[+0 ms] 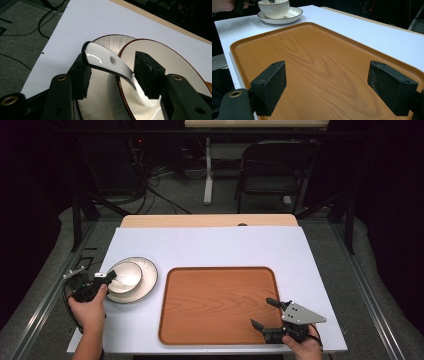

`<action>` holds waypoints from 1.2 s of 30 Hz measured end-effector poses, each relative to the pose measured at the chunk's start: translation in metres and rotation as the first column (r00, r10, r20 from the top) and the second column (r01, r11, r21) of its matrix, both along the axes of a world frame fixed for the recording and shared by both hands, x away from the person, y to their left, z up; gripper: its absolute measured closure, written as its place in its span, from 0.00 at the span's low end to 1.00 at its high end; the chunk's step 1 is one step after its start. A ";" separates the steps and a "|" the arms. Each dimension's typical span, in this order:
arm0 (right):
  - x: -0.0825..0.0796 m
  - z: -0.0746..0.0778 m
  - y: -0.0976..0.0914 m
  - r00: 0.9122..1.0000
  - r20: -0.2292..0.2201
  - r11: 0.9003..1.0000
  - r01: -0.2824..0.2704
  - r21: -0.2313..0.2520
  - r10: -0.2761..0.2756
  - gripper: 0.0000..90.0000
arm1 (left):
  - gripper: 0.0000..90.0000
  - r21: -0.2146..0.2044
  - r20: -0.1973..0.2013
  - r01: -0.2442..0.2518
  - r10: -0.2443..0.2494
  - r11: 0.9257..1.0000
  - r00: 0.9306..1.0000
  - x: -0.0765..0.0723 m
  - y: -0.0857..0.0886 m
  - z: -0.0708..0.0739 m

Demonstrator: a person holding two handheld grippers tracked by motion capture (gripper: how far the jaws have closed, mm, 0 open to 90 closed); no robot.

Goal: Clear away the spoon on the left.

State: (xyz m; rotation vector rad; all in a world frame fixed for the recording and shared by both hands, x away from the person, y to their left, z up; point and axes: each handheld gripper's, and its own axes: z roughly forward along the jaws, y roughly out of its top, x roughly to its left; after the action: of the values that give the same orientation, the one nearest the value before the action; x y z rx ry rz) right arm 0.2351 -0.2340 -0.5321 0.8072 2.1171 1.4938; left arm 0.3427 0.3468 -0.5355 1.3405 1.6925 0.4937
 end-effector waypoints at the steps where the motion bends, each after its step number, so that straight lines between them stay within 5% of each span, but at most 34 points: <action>1: 0.000 0.000 0.000 1.000 -0.001 1.000 0.000 0.001 0.000 0.17 | 0.57 0.005 0.009 0.005 -0.005 1.000 1.000 0.000 0.000 0.000; 22: 0.000 0.000 0.000 1.000 -0.002 1.000 0.000 0.002 0.000 0.17 | 0.87 0.025 0.053 -0.006 0.005 1.000 0.999 -0.007 0.003 0.015; 36: 0.000 0.000 0.000 1.000 -0.002 1.000 0.004 0.005 -0.004 0.17 | 0.94 0.034 0.076 0.031 -0.033 0.999 0.997 -0.009 -0.002 0.029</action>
State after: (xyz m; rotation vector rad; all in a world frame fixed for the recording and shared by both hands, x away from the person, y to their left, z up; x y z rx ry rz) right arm 0.2351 -0.2340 -0.5319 0.8143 2.1129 1.4977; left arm 0.3337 0.3444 -0.5062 1.3536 1.6048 0.5498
